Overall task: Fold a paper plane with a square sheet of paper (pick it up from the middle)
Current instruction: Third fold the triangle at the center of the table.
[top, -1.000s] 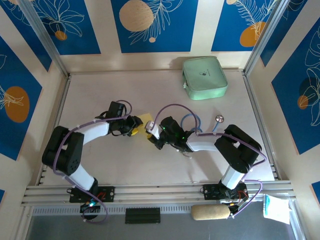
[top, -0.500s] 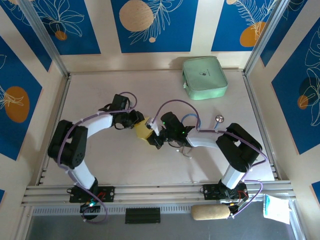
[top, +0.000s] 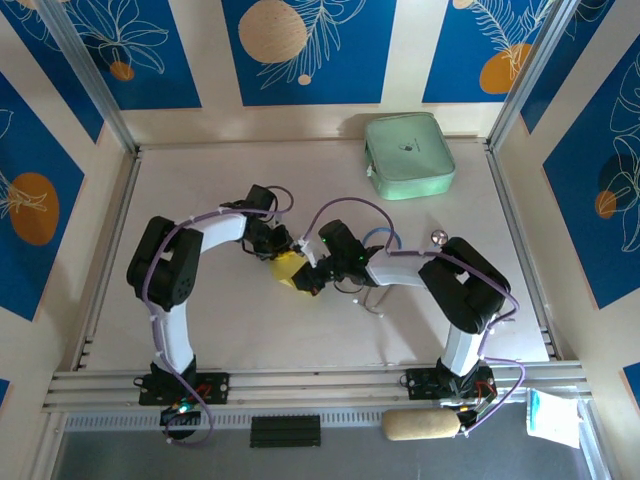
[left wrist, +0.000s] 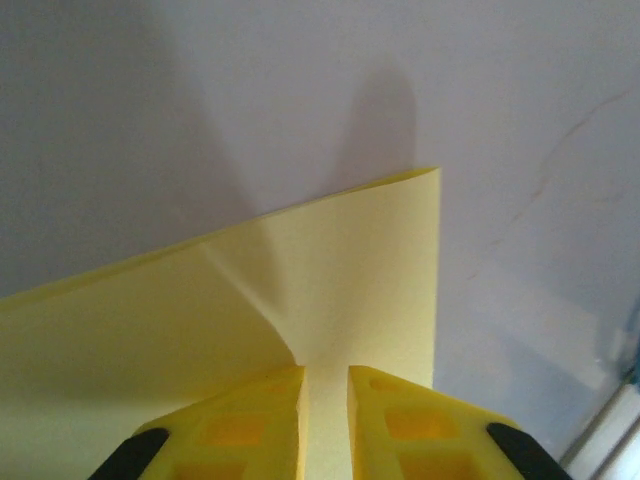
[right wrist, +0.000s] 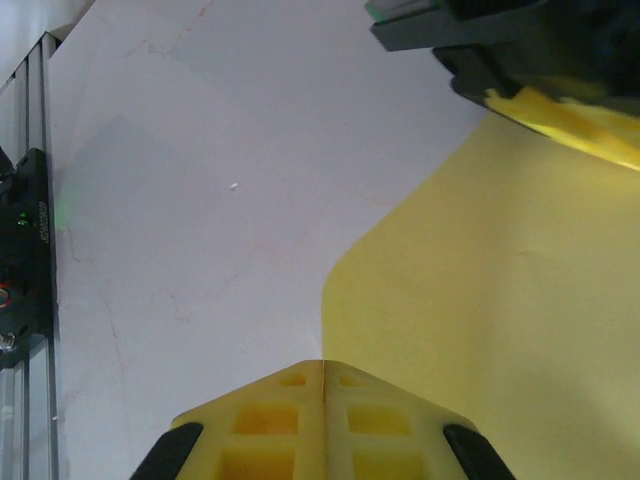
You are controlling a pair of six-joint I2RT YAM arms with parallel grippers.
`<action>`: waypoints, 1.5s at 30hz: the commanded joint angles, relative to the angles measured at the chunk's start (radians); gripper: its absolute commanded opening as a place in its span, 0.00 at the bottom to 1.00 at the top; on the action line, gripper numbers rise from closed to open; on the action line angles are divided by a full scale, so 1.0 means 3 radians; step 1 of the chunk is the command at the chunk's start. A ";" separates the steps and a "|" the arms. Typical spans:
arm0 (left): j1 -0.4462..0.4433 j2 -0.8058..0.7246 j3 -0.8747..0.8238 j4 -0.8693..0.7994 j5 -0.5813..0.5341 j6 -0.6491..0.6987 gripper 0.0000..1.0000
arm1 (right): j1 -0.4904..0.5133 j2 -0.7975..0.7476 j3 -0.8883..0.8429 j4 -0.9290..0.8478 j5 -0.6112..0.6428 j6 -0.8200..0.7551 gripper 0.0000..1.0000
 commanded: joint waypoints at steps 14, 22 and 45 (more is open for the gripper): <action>-0.0063 0.0202 0.0148 -0.0349 -0.0122 0.0252 0.09 | -0.0139 0.0221 0.0304 -0.0426 0.0343 0.0381 0.00; -0.0068 0.0200 0.0148 -0.0317 -0.0083 0.0252 0.08 | -0.0145 0.0275 0.0359 -0.0525 0.0463 0.0442 0.00; -0.0089 0.0232 0.0136 -0.0274 -0.0004 0.0285 0.06 | -0.0132 0.0388 0.0515 -0.0690 0.0643 0.0416 0.00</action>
